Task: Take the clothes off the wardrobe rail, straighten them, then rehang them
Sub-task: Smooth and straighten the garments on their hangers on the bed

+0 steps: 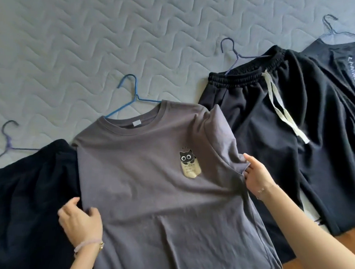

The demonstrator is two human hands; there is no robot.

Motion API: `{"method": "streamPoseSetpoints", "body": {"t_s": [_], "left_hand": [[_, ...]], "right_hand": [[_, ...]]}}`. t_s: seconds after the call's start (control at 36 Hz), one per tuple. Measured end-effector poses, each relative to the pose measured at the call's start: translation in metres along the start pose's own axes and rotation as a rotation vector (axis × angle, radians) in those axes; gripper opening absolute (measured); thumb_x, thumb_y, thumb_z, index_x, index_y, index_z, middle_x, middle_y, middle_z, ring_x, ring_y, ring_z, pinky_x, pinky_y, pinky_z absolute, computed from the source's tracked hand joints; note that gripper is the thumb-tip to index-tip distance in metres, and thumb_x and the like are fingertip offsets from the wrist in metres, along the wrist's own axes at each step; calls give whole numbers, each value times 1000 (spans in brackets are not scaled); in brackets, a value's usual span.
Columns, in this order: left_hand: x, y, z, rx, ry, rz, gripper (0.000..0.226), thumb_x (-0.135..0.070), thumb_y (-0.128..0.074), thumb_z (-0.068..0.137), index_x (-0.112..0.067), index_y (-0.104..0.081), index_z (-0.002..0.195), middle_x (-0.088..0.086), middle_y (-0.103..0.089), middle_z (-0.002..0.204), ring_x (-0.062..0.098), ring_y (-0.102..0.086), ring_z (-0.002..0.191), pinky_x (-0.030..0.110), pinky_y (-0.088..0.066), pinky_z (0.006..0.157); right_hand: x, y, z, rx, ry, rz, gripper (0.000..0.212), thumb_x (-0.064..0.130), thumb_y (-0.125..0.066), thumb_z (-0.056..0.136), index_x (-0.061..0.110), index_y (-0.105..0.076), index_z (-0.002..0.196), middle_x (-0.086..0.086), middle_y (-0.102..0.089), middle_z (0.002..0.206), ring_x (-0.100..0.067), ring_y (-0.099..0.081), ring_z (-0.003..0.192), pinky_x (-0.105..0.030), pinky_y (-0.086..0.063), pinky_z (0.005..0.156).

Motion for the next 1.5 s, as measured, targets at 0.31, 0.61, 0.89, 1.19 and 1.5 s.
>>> {"method": "streamPoseSetpoints", "body": {"t_s": [0.31,0.61,0.89,1.19,1.5], "left_hand": [[-190,-76,-16,379,-737,21,28,0,-59,86,-1,-62,114,16,-63,115,34,-60,109,39,-45,95],[-367,-154,-63,1045,-712,-32,45,-36,-38,99,-10,-55,131,8,-50,144,24,-42,135,37,-30,114],[-389,-147,-68,1060,-932,-86,13,-6,-64,87,-15,-66,79,-1,-63,76,4,-55,73,11,-44,67],[-425,-140,-86,971,-900,-358,23,6,-66,84,-12,-68,99,-11,-62,72,-7,-56,66,1,-43,69],[-383,-162,-79,673,-841,-137,44,4,-52,85,-12,-62,125,9,-64,125,23,-57,119,29,-44,101]], "right_hand": [[15,7,15,41,52,326,19,22,-56,89,15,-68,103,2,-75,80,-10,-72,67,-19,-56,56],[15,4,16,26,115,436,38,19,-55,91,2,-57,124,-6,-72,88,-11,-70,72,-17,-56,61],[46,6,-6,25,405,288,15,7,-58,88,15,-68,97,-9,-66,90,-19,-62,83,-29,-50,72],[87,62,-21,-180,623,224,16,3,-61,85,19,-63,83,8,-63,69,-5,-57,67,-19,-51,62],[88,132,43,-488,336,-195,29,-1,-63,80,12,-59,106,-6,-64,87,-18,-58,74,-18,-55,58]]}}
Point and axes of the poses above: each hand's wrist, its own z-axis towards the middle knuckle, its own y-axis out of the back of the hand, x = y × z, the point moved 4 cm from there along z, towards the middle knuckle
